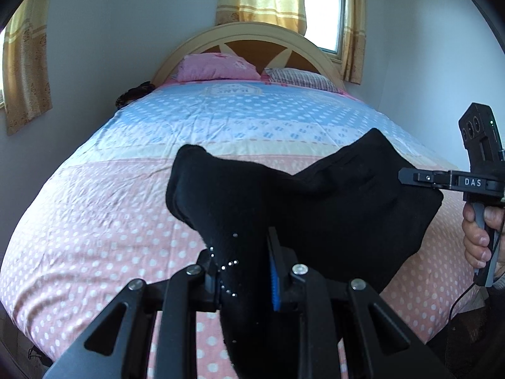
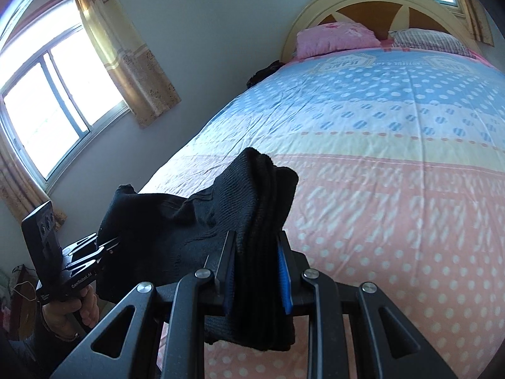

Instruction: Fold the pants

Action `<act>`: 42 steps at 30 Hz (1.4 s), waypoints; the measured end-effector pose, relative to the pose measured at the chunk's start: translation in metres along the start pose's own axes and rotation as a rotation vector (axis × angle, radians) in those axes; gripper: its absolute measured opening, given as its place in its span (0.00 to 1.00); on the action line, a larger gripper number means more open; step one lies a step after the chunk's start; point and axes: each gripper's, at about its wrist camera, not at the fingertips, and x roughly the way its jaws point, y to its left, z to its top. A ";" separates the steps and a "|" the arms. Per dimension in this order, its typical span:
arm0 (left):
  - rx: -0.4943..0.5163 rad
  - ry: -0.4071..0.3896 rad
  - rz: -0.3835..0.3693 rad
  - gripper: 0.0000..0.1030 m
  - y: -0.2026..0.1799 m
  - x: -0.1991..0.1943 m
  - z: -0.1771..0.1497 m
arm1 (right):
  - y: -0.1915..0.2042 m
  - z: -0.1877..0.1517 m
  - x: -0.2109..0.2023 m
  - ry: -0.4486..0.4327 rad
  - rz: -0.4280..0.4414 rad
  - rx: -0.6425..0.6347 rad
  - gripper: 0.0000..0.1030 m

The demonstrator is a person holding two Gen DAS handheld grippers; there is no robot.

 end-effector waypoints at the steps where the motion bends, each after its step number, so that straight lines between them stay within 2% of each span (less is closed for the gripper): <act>1: -0.003 -0.001 0.009 0.22 0.005 -0.001 -0.001 | 0.003 0.001 0.005 0.006 0.005 -0.005 0.23; 17: -0.107 -0.031 0.071 0.22 0.064 0.001 -0.012 | 0.035 0.019 0.071 0.053 0.029 -0.049 0.23; 35: -0.127 0.039 0.087 0.22 0.084 0.029 -0.036 | 0.012 0.002 0.113 0.127 0.008 0.047 0.24; 37: -0.119 0.044 0.094 0.25 0.086 0.032 -0.037 | 0.007 0.001 0.116 0.135 0.010 0.061 0.24; 42: -0.105 0.066 0.135 0.41 0.084 0.043 -0.050 | -0.003 -0.005 0.123 0.148 -0.003 0.085 0.27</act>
